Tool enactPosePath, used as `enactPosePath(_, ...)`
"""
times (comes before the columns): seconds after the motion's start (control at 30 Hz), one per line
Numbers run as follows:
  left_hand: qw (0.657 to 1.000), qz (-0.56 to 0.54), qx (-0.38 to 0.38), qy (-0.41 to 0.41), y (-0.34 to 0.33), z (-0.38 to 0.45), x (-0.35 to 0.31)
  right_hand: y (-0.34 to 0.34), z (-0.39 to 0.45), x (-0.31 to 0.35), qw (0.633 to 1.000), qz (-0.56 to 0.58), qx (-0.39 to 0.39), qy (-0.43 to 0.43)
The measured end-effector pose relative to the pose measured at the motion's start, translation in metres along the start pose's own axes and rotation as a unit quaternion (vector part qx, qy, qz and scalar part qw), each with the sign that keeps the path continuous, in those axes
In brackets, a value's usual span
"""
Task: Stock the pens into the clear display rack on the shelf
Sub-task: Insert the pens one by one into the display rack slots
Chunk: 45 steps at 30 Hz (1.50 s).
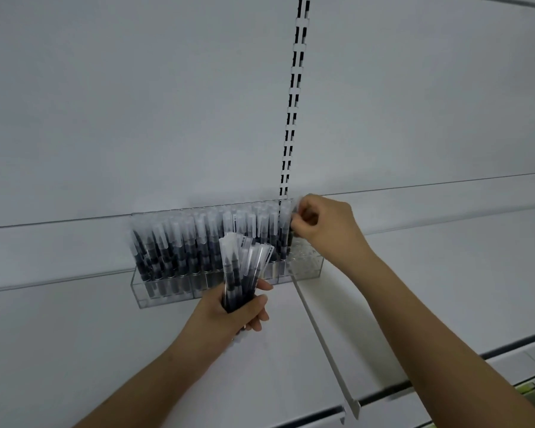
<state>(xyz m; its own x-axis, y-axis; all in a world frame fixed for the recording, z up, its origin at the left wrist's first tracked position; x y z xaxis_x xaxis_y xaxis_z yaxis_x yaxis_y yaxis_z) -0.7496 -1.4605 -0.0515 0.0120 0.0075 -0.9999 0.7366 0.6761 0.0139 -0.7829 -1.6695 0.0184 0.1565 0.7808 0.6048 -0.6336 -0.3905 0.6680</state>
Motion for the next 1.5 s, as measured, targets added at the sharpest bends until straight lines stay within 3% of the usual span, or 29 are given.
enactPosePath(0.13,1.000,-0.009,0.005,-0.001,-0.001,-0.001,-0.003,-0.010,-0.003,-0.003,0.998,-0.061,0.026,0.016)
enactPosePath(0.47,1.000,0.003,0.006,0.007,0.001,0.000,-0.002,0.004,-0.014,-0.006,0.998,-0.060,0.021,-0.021)
enactPosePath(0.53,1.000,0.005,0.009,0.005,0.001,0.001,-0.002,0.015,-0.024,0.002,1.000,-0.005,0.010,-0.023)
enactPosePath(0.7,1.000,0.009,0.012,0.006,-0.001,0.000,-0.006,0.006,-0.052,0.027,0.970,0.159,0.181,-0.034)
enactPosePath(0.8,0.999,0.021,0.023,0.012,-0.004,-0.003,-0.007,-0.013,-0.060,0.024,0.944,0.248,0.207,-0.061)
enactPosePath(1.03,1.000,0.011,0.017,0.005,-0.003,-0.005,-0.009,-0.003,-0.059,0.013,0.930,0.339,0.113,-0.081)
enactPosePath(1.13,1.000,0.010,0.015,0.003,-0.002,-0.003,-0.005,0.023,-0.047,0.012,0.928,0.361,-0.020,-0.089)
enactPosePath(1.2,1.000,0.009,0.010,0.002,-0.001,-0.003,-0.004,0.042,-0.039,0.009,0.932,0.329,-0.125,-0.083)
enactPosePath(1.27,1.000,0.003,0.006,0.001,-0.001,-0.003,-0.005,0.055,-0.034,0.007,0.943,0.271,-0.181,-0.071)
enactPosePath(1.5,1.000,-0.001,0.002,0.002,-0.002,-0.004,-0.007,0.043,-0.029,0.005,0.971,0.190,-0.134,-0.046)
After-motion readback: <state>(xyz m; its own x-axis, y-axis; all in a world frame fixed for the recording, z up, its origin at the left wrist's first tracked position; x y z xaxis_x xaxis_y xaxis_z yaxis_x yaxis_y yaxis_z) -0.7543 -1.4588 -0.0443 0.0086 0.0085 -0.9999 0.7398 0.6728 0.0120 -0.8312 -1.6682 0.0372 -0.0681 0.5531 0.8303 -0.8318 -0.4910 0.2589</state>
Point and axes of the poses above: each hand's wrist, its own z-axis towards the middle knuckle, its own y-axis out of the back of the hand, x = y × z, the point moved 3 cm from there along z, towards the middle knuckle, and after that the axes turned 2 degrees about -z, right-handed, at the moved point
